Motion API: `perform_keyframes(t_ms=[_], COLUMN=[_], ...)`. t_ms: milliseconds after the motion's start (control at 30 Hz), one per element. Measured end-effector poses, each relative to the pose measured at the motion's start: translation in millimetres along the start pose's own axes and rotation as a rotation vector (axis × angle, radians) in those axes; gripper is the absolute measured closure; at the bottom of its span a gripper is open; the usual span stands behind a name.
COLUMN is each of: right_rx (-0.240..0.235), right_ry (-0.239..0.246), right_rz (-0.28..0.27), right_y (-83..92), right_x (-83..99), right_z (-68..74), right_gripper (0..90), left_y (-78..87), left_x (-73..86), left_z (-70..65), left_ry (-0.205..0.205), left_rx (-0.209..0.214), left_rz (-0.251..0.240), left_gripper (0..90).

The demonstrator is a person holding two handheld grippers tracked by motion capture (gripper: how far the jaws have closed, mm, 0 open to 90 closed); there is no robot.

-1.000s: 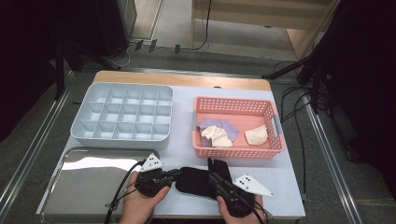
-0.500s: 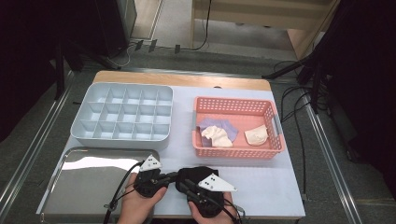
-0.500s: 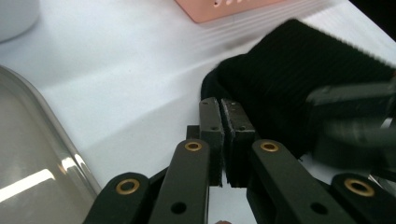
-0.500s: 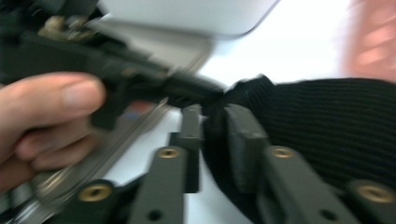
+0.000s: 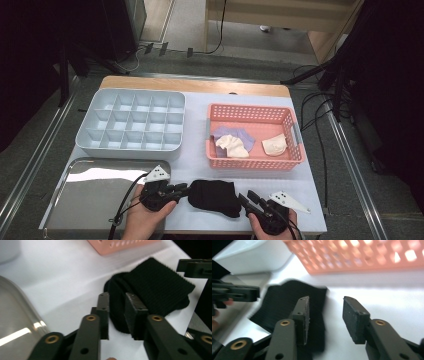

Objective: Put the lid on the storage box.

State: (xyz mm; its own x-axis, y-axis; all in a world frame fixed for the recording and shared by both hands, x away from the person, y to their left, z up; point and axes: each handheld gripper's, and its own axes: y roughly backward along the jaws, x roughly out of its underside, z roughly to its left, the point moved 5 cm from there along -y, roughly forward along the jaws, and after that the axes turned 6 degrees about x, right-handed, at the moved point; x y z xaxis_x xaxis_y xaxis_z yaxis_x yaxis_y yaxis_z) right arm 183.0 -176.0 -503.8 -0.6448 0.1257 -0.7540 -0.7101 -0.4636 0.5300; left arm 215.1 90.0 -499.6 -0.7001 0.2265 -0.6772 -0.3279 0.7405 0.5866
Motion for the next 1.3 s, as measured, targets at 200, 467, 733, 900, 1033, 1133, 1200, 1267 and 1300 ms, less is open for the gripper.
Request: perform_keyframes(t_ms=[200, 467, 733, 900, 1033, 1133, 1200, 1267, 1300], right_rx=[-0.034, -0.008, 0.015, 0.020, 0.013, 0.009, 0.009, 0.043, 0.052], right_ry=[-0.009, 0.036, 0.035, 0.025, 0.036, 0.049, 0.052, 0.043, 0.040], right_rz=[0.068, 0.098, 0.042, -0.035, -0.040, -0.008, -0.004, 0.010, 0.014], right_y=[-13.4, -24.3, -19.3, -3.2, -1.3, -7.8, -10.1, -15.4, -16.3], right_x=[12.0, 8.5, 0.2, -8.0, -7.9, -3.6, -2.3, 1.4, 2.2], right_z=[9.7, 8.2, -3.0, -6.6, -1.5, 1.5, 1.8, -1.2, -2.6], right_gripper=[59.9, 83.6, 71.9, 72.3, 73.3, 72.0, 71.1, 63.1, 62.7], left_y=[-9.6, -17.5, -13.5, 0.5, -4.7, -18.2, -22.1, -29.7, -30.6], left_x=[4.6, 2.7, -2.3, -10.3, -9.9, -5.1, -3.4, -1.4, -1.3], left_z=[-0.2, -2.8, -4.9, -10.0, -21.0, -24.2, -24.0, -24.2, -24.4], left_ry=[0.001, -0.001, -0.031, -0.035, -0.066, -0.076, -0.078, -0.080, -0.087], left_rx=[-0.003, 0.011, -0.045, -0.027, 0.026, 0.017, 0.009, -0.007, -0.014], left_rz=[0.049, 0.068, 0.020, -0.064, -0.034, 0.022, 0.042, 0.049, 0.059], left_gripper=[77.3, 85.0, 72.9, 74.8, 80.5, 73.9, 64.8, 61.4, 62.4])
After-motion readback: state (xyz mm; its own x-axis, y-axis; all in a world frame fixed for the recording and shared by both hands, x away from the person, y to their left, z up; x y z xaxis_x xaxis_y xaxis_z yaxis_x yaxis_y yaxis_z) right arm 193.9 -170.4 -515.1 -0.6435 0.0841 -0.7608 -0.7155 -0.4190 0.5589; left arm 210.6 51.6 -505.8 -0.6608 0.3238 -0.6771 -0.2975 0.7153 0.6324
